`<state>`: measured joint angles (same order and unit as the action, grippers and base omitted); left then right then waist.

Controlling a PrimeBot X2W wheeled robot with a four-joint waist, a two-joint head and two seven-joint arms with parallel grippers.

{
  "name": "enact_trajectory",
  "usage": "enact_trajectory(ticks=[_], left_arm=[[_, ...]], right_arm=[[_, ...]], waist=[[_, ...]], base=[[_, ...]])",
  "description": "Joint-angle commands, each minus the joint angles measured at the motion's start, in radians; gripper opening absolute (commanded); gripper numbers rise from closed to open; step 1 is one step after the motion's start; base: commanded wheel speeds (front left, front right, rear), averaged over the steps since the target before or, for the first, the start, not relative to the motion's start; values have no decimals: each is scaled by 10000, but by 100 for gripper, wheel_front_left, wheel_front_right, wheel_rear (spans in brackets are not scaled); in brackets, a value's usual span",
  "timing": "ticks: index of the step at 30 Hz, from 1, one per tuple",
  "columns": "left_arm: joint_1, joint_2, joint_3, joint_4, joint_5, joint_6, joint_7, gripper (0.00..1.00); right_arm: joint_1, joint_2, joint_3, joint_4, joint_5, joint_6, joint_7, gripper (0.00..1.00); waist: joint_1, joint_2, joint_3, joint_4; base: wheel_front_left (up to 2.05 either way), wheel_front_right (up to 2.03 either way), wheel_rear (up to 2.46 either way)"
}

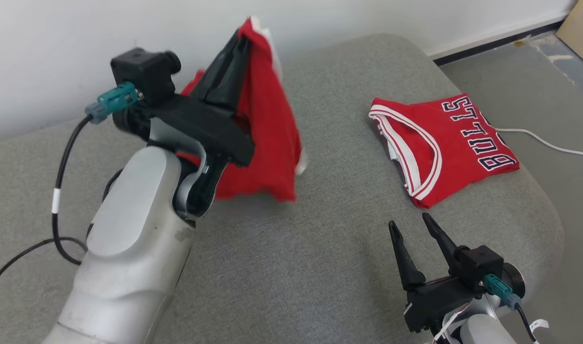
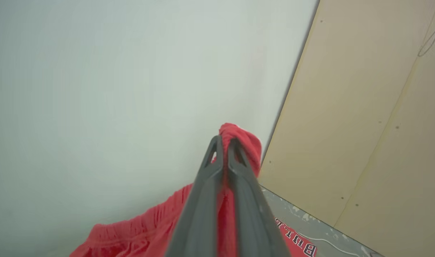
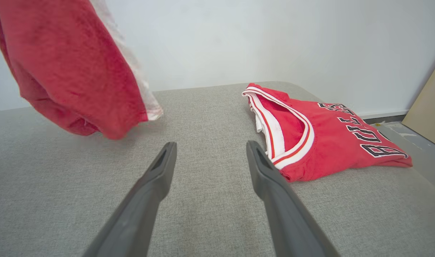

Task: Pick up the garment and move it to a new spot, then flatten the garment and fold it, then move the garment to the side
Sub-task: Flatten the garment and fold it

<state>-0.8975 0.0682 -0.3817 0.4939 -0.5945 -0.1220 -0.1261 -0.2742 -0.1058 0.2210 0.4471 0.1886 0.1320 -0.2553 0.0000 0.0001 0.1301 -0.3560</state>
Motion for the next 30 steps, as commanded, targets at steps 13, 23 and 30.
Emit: enact_trajectory(ticks=[13, 23, 30], left_arm=[[1778, 785, -366, -2, 255, 724, -883, 0], [5678, 1709, -101, -870, 51, 1116, -1278, 0], [7130, 2064, 170, -1202, 287, 1423, -1375, 0]], right_arm=[[306, 35, -108, -42, -24, -31, -28, 100], [478, -74, -205, -128, -113, -31, 82, 100], [553, -111, -105, -225, -110, -31, 225, 100]], waist=[[0, -1, -178, 845], [0, -1, -318, 1629], [0, -1, -488, 1903]], base=[[0, 0, 0], [0, 0, 0], [0, 0, 0]])
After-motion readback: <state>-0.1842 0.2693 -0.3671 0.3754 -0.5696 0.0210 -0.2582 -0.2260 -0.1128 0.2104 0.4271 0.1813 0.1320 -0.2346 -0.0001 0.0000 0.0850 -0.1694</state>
